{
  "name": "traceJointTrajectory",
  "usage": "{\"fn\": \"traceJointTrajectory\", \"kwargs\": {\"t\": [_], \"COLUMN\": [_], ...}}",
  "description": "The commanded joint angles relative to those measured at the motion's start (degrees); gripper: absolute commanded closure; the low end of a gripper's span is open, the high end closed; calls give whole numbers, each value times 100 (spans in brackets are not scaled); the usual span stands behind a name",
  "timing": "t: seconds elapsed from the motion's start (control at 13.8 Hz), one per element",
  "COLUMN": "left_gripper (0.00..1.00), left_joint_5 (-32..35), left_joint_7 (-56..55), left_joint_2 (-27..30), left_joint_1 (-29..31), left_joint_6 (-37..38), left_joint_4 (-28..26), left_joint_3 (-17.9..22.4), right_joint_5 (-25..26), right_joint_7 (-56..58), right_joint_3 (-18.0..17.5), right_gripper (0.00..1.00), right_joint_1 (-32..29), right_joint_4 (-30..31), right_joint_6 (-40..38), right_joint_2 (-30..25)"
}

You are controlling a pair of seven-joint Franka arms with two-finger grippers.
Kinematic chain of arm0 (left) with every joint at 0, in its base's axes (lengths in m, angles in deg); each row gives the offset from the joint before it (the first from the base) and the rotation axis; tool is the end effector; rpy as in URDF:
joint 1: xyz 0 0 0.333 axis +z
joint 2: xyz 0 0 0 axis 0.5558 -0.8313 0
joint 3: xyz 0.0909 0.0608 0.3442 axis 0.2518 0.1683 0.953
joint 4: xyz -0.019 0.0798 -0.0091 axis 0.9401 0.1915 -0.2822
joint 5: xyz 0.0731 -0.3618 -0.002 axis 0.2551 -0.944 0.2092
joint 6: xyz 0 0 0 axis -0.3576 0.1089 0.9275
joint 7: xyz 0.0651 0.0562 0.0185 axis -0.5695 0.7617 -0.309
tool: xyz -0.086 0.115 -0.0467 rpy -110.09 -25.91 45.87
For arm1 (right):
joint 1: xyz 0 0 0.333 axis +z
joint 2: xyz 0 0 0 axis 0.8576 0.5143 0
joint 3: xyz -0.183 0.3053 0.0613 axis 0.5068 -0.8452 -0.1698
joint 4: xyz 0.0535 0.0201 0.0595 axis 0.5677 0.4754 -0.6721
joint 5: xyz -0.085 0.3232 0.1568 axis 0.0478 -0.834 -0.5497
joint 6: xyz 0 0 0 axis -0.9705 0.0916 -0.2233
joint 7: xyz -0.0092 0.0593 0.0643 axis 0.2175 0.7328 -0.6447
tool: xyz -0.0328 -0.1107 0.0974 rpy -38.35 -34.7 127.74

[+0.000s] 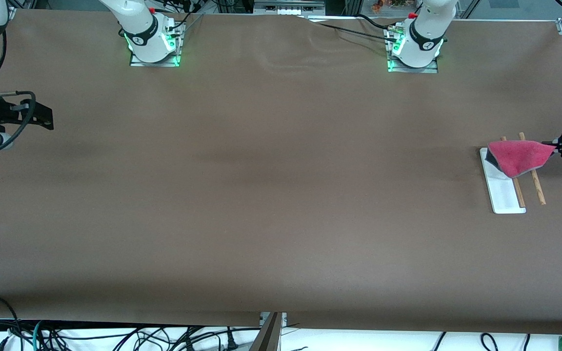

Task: Pass towel and hang on rack
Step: 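Drape the towel over the wooden dowels while the right gripper retracts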

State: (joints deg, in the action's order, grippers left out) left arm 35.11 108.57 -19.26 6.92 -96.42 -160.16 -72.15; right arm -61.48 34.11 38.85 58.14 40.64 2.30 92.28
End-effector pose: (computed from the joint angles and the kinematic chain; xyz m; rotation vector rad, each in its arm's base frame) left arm 0.5277 0.3398 0.3459 2.1057 -1.1051 0.1000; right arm 0.5743 0.0056 0.6060 3.0083 0.3022 -0.2550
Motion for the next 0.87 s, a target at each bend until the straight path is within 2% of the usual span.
{"fn": "traceJointTrajectory", "kwargs": {"t": [0.0, 0.15, 0.22, 0.29, 0.36, 0.51, 0.8], "left_gripper": [95, 94, 86, 39, 0, 0, 0], "left_joint_5": [180, 285, 294, 294, 286, 286, 347], "left_joint_7": [312, 312, 312, 304, 312, 312, 295], "left_joint_2": [-248, -266, -266, -266, -275, -266, -214], "left_joint_1": [124, 124, 132, 141, 150, 185, 203], "left_joint_6": [-115, -194, -194, -203, -212, -238, -194], "left_joint_4": [208, 225, 243, 243, 243, 312, 892], "left_joint_3": [-85, -77, -33, 20, 72, 117, 178], "right_joint_5": [-37, -248, -231, -222, -196, -231, -275], "right_joint_7": [-79, -70, -9, -9, -26, -9, -9], "right_joint_3": [-25, -16, -25, -25, -25, -25, 19], "right_gripper": [0, 0, 0, 0, 0, 0, 0], "right_joint_1": [-84, -102, -102, -102, -102, -102, -111], "right_joint_4": [299, 501, 554, 555, 555, 581, 520], "right_joint_6": [-165, -200, -244, -349, -419, -429, -420], "right_joint_2": [-291, -519, -590, -599, -608, -617, -555]}}
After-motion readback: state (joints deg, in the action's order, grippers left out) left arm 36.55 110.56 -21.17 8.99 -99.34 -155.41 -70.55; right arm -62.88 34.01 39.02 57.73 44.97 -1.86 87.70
